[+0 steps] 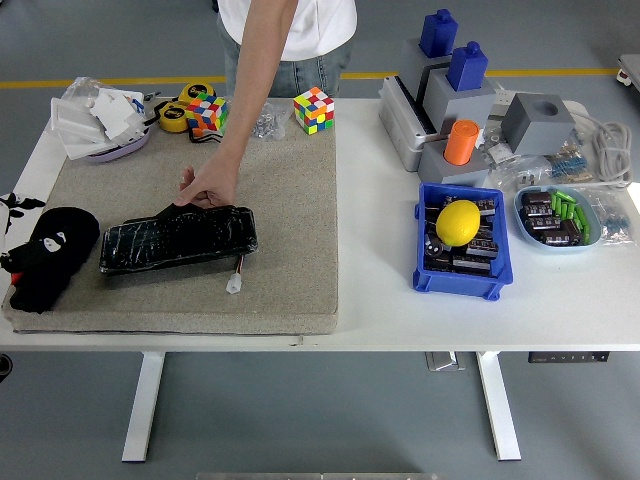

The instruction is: Pick the rag up,wipe the panel,place it on the desk

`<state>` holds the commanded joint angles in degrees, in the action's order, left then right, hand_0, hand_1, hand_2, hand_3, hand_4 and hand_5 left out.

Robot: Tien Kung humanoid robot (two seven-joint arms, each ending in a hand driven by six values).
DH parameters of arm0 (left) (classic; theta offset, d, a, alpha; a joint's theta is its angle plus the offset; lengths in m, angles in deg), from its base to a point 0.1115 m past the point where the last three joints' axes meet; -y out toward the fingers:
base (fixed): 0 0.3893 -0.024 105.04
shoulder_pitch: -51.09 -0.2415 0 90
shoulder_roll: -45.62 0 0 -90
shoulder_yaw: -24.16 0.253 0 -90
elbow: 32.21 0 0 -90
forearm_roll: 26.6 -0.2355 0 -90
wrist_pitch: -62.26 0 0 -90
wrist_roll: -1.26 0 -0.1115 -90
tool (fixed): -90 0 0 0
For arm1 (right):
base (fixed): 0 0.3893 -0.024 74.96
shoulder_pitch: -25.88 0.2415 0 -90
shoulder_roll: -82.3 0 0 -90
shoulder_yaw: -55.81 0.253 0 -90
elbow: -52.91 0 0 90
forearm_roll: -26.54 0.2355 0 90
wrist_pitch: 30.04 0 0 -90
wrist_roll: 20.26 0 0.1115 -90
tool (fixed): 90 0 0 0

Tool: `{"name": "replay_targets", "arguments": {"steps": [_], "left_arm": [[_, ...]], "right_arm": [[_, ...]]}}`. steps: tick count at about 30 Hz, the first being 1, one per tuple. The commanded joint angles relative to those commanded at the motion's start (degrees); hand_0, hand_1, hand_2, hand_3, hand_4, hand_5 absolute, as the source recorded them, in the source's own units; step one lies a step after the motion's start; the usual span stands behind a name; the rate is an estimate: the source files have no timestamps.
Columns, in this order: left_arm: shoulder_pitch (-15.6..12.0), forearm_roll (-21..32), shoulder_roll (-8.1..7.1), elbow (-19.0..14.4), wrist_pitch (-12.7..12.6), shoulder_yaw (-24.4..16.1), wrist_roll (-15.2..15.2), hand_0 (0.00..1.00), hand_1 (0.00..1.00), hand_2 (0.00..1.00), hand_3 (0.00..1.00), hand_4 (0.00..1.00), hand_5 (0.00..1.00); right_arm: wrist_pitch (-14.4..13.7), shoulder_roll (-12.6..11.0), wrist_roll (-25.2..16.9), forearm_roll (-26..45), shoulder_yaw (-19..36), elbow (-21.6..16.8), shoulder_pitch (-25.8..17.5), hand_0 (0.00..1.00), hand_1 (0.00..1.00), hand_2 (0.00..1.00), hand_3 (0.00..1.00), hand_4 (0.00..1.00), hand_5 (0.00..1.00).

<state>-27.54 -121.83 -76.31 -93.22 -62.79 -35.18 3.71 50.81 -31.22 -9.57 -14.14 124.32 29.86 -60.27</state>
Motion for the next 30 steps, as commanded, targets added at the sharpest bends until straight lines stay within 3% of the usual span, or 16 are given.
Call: {"name": "replay_targets", "arguments": {"steps": [30], "left_arm": [[3.4,2.6,4.68,6.4,-0.3,3.0,-0.4,0.561,0.675,0.725,0.632,0.841,0.383]], "right_arm": [[-0.1,0.1,-0.1,0.0,1.1,0.0,-0.2,0.748,0.645,0.692,0.591,0.957,0.580]]}}
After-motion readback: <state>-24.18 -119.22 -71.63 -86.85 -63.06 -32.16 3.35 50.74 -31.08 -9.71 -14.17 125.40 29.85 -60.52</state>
